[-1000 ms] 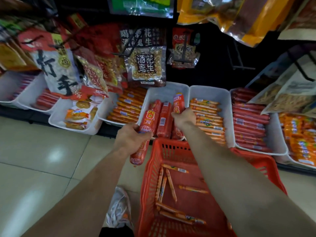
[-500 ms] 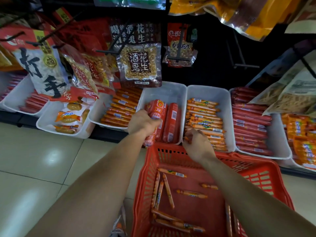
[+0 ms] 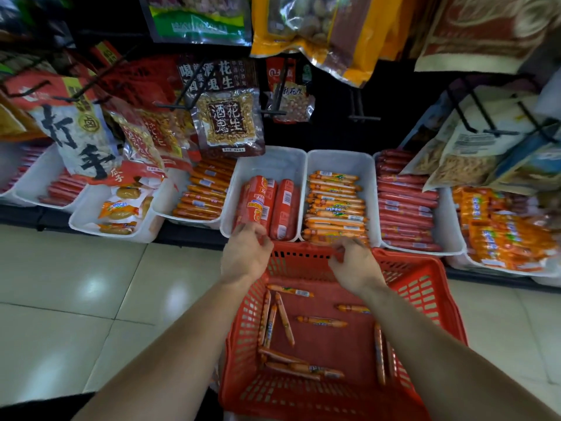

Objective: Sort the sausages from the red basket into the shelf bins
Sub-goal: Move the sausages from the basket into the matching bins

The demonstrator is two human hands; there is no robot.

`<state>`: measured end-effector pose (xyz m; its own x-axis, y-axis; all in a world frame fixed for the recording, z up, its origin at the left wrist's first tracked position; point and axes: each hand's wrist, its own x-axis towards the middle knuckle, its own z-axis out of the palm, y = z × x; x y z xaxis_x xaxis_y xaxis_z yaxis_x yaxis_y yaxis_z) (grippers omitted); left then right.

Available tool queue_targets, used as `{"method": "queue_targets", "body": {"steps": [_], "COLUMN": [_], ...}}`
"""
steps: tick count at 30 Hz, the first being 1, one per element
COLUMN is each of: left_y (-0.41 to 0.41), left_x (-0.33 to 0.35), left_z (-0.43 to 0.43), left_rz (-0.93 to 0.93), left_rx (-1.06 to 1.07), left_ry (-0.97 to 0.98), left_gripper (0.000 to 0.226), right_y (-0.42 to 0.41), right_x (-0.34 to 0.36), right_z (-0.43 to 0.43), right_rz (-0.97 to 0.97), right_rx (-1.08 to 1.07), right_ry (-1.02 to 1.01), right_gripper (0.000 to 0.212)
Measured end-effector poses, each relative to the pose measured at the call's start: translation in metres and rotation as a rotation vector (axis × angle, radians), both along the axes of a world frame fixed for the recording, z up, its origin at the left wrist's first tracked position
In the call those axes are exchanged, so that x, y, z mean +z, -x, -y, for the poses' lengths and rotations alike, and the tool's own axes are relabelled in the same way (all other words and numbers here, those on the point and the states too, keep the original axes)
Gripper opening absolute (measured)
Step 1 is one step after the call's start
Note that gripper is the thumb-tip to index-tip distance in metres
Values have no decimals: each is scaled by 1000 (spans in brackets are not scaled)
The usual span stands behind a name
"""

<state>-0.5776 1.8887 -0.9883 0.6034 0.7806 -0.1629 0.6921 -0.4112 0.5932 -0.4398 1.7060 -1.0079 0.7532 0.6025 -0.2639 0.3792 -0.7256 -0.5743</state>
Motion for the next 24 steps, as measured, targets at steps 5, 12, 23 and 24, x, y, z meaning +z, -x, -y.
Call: {"method": "queue_targets", "body": {"steps": [5, 12, 23, 24], "left_y": [25, 38, 44, 45], "left_x": [-11, -67, -160, -167], "left_z": [79, 127, 118, 116], "left_rz": [-97, -363, -646, -680], "left_rx": [-180, -407, -562, -619], "left_ry": [50, 149, 69, 31], "left_gripper": [9, 13, 52, 56], "right_y": [22, 32, 23, 22], "right_x": [2, -42, -140, -144], "right_z": [58, 121, 152, 152], "right_rz": [-8, -142, -317, -323], "right_rx": [-35, -48, -67, -68], "right_ry": [11, 228, 559, 592], "right_gripper": [23, 25, 62, 65]}}
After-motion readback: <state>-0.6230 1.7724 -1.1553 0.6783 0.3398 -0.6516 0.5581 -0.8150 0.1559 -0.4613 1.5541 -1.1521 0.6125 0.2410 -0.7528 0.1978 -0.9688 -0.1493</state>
